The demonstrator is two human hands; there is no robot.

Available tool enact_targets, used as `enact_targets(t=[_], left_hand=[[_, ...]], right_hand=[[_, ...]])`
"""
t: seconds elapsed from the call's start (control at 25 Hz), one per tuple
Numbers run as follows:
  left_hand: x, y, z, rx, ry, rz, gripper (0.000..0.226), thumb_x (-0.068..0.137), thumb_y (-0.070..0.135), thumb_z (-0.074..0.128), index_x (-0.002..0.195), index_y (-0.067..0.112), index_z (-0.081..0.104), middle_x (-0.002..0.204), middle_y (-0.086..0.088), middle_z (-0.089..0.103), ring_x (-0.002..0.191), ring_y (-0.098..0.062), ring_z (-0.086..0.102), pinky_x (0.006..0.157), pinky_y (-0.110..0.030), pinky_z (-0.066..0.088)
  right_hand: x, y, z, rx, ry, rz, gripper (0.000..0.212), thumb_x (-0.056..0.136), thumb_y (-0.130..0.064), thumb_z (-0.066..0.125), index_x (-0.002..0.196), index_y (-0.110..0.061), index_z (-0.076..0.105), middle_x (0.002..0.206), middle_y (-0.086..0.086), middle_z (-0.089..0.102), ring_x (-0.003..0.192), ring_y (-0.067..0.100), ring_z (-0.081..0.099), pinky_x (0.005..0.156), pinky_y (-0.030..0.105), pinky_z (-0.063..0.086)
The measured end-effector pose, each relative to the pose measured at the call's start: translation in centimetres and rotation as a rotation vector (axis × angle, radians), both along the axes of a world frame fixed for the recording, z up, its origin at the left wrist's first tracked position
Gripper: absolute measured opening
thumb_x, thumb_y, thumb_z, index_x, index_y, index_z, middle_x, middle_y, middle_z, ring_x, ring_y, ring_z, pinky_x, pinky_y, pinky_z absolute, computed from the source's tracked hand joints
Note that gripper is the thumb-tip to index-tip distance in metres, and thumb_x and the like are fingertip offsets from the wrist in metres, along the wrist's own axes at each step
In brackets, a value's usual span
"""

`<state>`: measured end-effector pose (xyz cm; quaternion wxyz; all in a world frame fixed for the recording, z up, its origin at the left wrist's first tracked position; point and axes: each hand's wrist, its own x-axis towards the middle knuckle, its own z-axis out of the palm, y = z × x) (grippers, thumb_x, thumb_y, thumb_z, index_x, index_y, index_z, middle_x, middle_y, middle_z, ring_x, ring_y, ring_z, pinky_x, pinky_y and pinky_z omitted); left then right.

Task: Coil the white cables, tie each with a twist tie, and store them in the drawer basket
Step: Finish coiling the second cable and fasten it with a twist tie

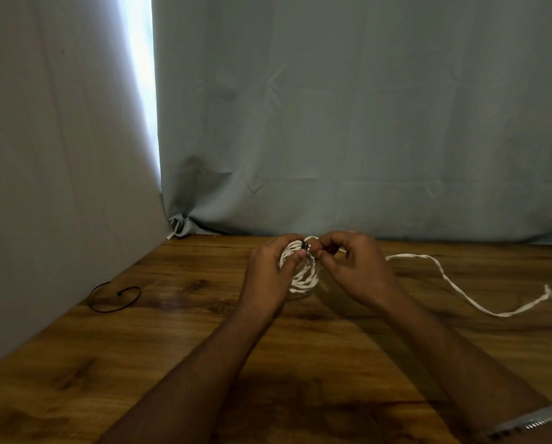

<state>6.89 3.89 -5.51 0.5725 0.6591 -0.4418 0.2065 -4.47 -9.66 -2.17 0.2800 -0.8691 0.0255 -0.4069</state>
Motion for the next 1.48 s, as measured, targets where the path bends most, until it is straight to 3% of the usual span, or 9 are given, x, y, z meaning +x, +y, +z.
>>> enact_targets(t=[0.12, 0.2, 0.32, 0.44, 0.6, 0.72, 0.96, 1.32, 1.48], left_hand=[[-0.14, 0.28, 0.3, -0.007, -0.022, -0.026, 0.019, 0.094, 0.012, 0.07, 0.11, 0.021, 0.077, 0.1, 0.012, 0.077, 0.094, 0.0, 0.071, 0.081, -0.021, 0.054], [-0.21, 0.3, 0.36, 0.016, -0.056, -0.041, 0.021, 0.093, 0.011, 0.071, 0.111, 0.018, 0.077, 0.102, 0.012, 0.077, 0.096, 0.001, 0.071, 0.081, -0.016, 0.052], [-0.03, 0.15, 0.23, -0.017, 0.036, -0.09, 0.019, 0.093, 0.01, 0.07, 0.11, 0.016, 0.078, 0.101, 0.008, 0.079, 0.095, -0.004, 0.073, 0.084, -0.028, 0.058], [0.04, 0.21, 0.17, -0.032, 0.101, -0.089, 0.02, 0.094, 0.009, 0.07, 0.112, 0.015, 0.078, 0.1, 0.006, 0.079, 0.094, -0.007, 0.074, 0.085, -0.035, 0.061], [-0.17, 0.23, 0.29, 0.04, -0.029, -0.045, 0.023, 0.093, 0.012, 0.071, 0.115, 0.016, 0.077, 0.104, 0.007, 0.078, 0.095, -0.005, 0.072, 0.083, -0.027, 0.057], [-0.05, 0.16, 0.36, 0.033, -0.044, -0.016, 0.022, 0.093, 0.011, 0.072, 0.113, 0.017, 0.077, 0.103, 0.008, 0.077, 0.095, -0.001, 0.071, 0.082, -0.017, 0.053], [-0.44, 0.38, 0.59, -0.032, 0.079, -0.087, 0.025, 0.093, 0.006, 0.072, 0.109, 0.024, 0.075, 0.098, 0.015, 0.076, 0.094, 0.0, 0.072, 0.083, -0.021, 0.057], [-0.3, 0.53, 0.58, 0.038, 0.027, -0.084, 0.025, 0.092, 0.011, 0.071, 0.115, 0.016, 0.077, 0.105, 0.008, 0.078, 0.096, -0.002, 0.073, 0.087, -0.032, 0.06], [0.14, 0.2, 0.15, 0.064, 0.035, -0.093, 0.031, 0.09, 0.022, 0.068, 0.119, 0.016, 0.077, 0.11, 0.005, 0.079, 0.102, -0.008, 0.074, 0.09, -0.041, 0.059]], right_hand=[[-0.1, -0.19, -0.02, -0.059, 0.007, 0.022, 0.013, 0.093, -0.015, 0.072, 0.098, -0.025, 0.079, 0.088, -0.017, 0.067, 0.092, -0.001, 0.058, 0.075, 0.016, 0.042], [-0.22, -0.24, 0.01, -0.139, 0.011, 0.042, 0.015, 0.092, -0.013, 0.071, 0.099, -0.024, 0.078, 0.088, -0.015, 0.067, 0.094, 0.006, 0.057, 0.078, 0.025, 0.045], [-0.47, -0.24, 0.28, -0.182, 0.007, 0.045, 0.017, 0.092, -0.012, 0.07, 0.099, -0.027, 0.074, 0.091, -0.009, 0.068, 0.094, 0.01, 0.059, 0.081, 0.037, 0.051], [-0.74, 0.16, 0.41, -0.11, 0.007, 0.073, 0.03, 0.092, -0.013, 0.069, 0.109, -0.03, 0.05, 0.087, -0.009, 0.066, 0.086, 0.008, 0.065, 0.077, 0.042, 0.055], [-0.88, 0.19, 0.38, -0.05, 0.075, 0.041, 0.05, 0.091, -0.009, 0.069, 0.111, -0.032, 0.029, 0.08, -0.003, 0.068, 0.077, 0.013, 0.067, 0.075, 0.051, 0.056], [-0.93, 0.33, 0.41, 0.0, 0.07, 0.024, 0.053, 0.091, -0.01, 0.071, 0.112, -0.032, 0.027, 0.079, -0.002, 0.068, 0.076, 0.014, 0.067, 0.074, 0.047, 0.057], [-0.95, 0.67, 0.63, 0.128, -0.009, 0.016, 0.052, 0.091, -0.007, 0.072, 0.115, -0.023, 0.029, 0.08, 0.001, 0.071, 0.077, 0.008, 0.064, 0.065, 0.012, 0.046], [-0.73, 0.59, 0.43, 0.086, 0.014, 0.014, 0.055, 0.091, -0.009, 0.073, 0.114, -0.028, 0.026, 0.08, -0.001, 0.07, 0.08, 0.012, 0.067, 0.07, 0.026, 0.051], [-0.81, 0.58, 0.34, -0.117, 0.026, -0.006, 0.055, 0.091, -0.007, 0.069, 0.111, -0.032, 0.024, 0.081, -0.002, 0.067, 0.076, 0.013, 0.065, 0.069, 0.039, 0.055]])
